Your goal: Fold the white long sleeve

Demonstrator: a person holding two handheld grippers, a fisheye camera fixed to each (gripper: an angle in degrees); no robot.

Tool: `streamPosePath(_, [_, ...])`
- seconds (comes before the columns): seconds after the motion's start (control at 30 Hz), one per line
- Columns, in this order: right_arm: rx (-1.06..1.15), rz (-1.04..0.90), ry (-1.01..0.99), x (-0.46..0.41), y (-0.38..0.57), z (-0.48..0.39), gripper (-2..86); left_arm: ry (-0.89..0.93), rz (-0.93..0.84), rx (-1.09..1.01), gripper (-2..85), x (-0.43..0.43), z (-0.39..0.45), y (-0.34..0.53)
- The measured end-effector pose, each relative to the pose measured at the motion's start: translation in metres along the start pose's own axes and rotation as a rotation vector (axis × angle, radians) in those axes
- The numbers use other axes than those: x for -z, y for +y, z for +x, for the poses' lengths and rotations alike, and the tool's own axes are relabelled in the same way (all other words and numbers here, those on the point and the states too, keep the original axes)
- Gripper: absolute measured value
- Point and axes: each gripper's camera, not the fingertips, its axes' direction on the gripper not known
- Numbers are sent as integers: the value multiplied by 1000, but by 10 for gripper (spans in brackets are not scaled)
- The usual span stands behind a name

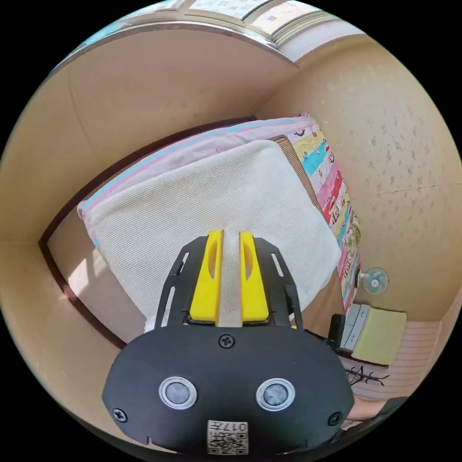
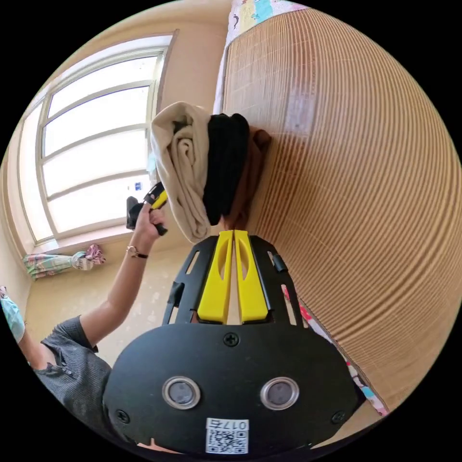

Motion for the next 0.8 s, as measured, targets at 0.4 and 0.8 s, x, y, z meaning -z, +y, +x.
streamPosePath(0.4, [-400,805,1039,277,363,-20,5,162,-282,-240,-10,-84,83,257])
streamPosePath(0.8, [-999,1039,452,260,663,148,13,260,-428,-728,-10,-198,283,387])
